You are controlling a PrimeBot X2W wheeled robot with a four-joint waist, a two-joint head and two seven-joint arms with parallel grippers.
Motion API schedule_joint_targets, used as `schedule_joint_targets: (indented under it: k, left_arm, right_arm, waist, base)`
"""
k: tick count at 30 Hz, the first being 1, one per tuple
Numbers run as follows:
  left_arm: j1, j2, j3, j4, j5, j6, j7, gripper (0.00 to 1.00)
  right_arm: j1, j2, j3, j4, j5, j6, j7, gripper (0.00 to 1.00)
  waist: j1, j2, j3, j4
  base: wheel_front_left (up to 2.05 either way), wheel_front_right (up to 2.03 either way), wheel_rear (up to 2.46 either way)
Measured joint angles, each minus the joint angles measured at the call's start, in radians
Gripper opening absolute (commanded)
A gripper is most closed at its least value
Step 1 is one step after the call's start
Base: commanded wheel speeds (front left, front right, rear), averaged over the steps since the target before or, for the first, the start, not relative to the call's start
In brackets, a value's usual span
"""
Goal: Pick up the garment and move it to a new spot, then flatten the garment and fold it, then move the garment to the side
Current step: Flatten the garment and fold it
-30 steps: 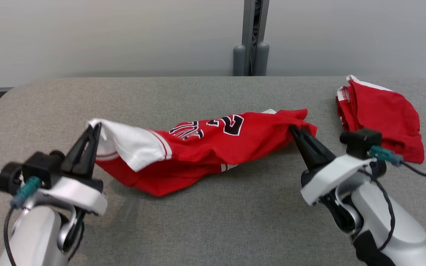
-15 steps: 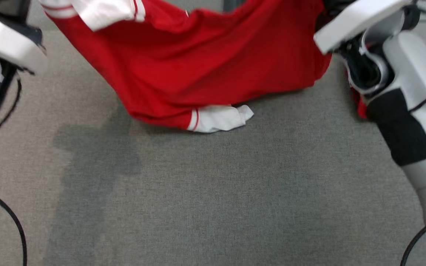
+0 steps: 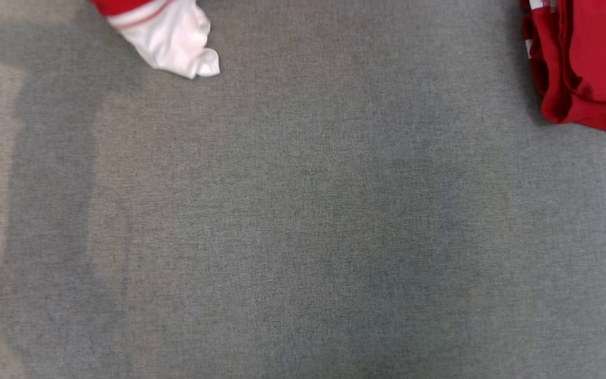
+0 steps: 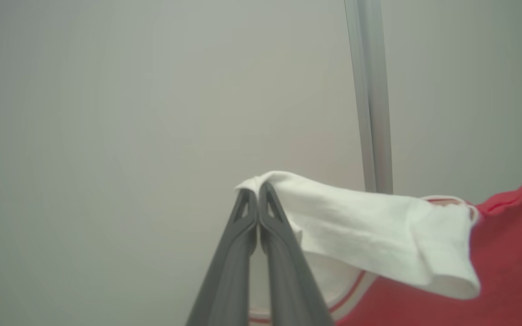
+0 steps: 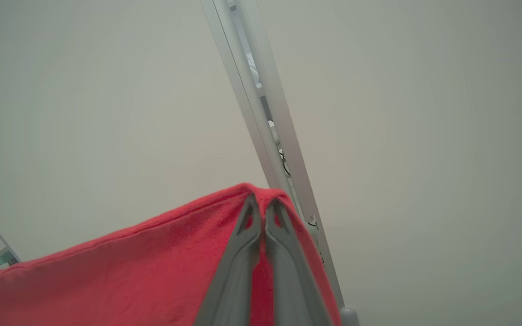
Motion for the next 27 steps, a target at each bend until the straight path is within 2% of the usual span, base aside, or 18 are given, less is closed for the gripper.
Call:
schedule_joint_targets:
  k: [5, 8, 12, 19, 24, 27]
  left_arm:
    - [-0.150, -0.026, -0.021, 0.087, 0.015, 0.000, -0.032, 0.00]
    - [-0.225, -0.054, -0.030, 0.117, 0.049, 0.006, -0.089, 0.00]
    - [-0.289, -0.094, -0.049, 0.153, 0.086, 0.017, -0.157, 0.00]
    - [-0.243, -0.114, -0.041, 0.194, 0.048, 0.008, -0.198, 0.00]
    - [-0.150, -0.119, -0.040, 0.178, 0.009, 0.003, -0.206, 0.00]
    - [-0.072, -0.107, 0.001, 0.118, -0.026, 0.001, -0.210, 0.00]
  right_arm:
    - [-0.130, 0.010, -0.003, 0.091, -0.079, 0.000, -0.060, 0.00]
    - [-0.183, 0.000, -0.015, 0.103, -0.137, 0.000, -0.082, 0.00]
    - [-0.221, -0.015, -0.087, 0.095, -0.216, 0.000, -0.087, 0.00]
    - [-0.138, 0.009, -0.138, 0.040, -0.309, 0.000, -0.088, 0.00]
    - [-0.062, 0.016, -0.127, -0.004, -0.311, 0.000, -0.088, 0.00]
    - [0.020, 0.019, -0.093, -0.053, -0.281, 0.000, -0.088, 0.00]
  waist:
    - [0.0000, 0.0000, 0.037, -0.004]
    - [0.0000, 0.0000, 0.052, 0.003]
    - [0.0000, 0.0000, 0.087, 0.013]
    - [0.0000, 0.0000, 0.152, 0.026]
    - [0.0000, 0.0000, 0.163, 0.037]
    - [0.0000, 0.0000, 0.151, 0.038]
  base:
    - [0.00, 0.00, 0.00]
    - [0.00, 0.00, 0.00]
    - [0.00, 0.00, 0.00]
    - [0.00, 0.00, 0.00]
    - [0.00, 0.00, 0.00]
    - [0.00, 0.00, 0.00]
